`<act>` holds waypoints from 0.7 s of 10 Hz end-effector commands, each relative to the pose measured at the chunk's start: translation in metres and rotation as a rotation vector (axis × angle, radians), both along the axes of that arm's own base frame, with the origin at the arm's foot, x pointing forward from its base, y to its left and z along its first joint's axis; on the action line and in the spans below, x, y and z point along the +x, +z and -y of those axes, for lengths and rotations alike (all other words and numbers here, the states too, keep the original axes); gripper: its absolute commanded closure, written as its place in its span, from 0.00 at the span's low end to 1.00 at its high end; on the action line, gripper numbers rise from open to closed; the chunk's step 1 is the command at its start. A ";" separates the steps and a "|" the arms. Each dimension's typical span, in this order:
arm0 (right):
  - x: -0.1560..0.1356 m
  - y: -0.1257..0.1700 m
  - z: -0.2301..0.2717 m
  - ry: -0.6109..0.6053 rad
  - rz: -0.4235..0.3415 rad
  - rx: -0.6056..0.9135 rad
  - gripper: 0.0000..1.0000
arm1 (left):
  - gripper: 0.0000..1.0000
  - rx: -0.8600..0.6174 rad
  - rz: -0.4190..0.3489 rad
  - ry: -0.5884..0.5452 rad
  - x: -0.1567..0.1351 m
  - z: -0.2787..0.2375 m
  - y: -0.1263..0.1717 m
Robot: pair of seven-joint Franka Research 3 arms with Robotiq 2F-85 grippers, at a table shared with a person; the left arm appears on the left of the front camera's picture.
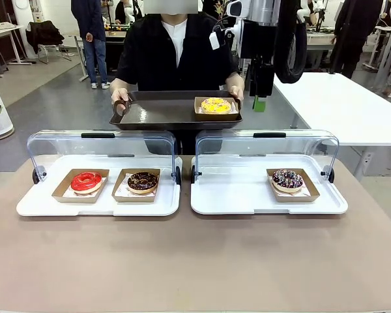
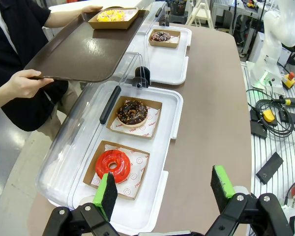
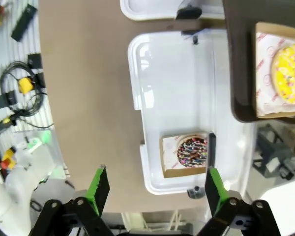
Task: Provide the desired donut to the person.
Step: Place the picked Paper togo box onto the Handle tray extended by the person, then pick up and lift the Paper togo box containing the Donut pointed at by the person.
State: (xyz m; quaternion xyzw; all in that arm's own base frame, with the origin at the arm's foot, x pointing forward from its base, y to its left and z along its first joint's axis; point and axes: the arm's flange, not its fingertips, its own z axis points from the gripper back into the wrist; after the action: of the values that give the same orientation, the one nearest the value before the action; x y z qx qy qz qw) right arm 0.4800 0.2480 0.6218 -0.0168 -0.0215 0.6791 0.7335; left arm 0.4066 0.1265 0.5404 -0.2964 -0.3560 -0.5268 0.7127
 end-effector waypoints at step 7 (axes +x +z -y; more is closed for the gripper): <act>0.006 0.004 -0.001 0.010 -0.014 -0.001 0.00 | 0.00 -0.018 0.014 -0.006 0.000 0.000 0.001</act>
State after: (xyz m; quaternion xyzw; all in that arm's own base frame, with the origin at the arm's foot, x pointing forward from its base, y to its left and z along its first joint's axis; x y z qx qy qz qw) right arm 0.4843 0.2497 0.6232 -0.0147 -0.0213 0.6796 0.7331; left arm 0.4066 0.1265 0.5404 -0.2964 -0.3560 -0.5268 0.7127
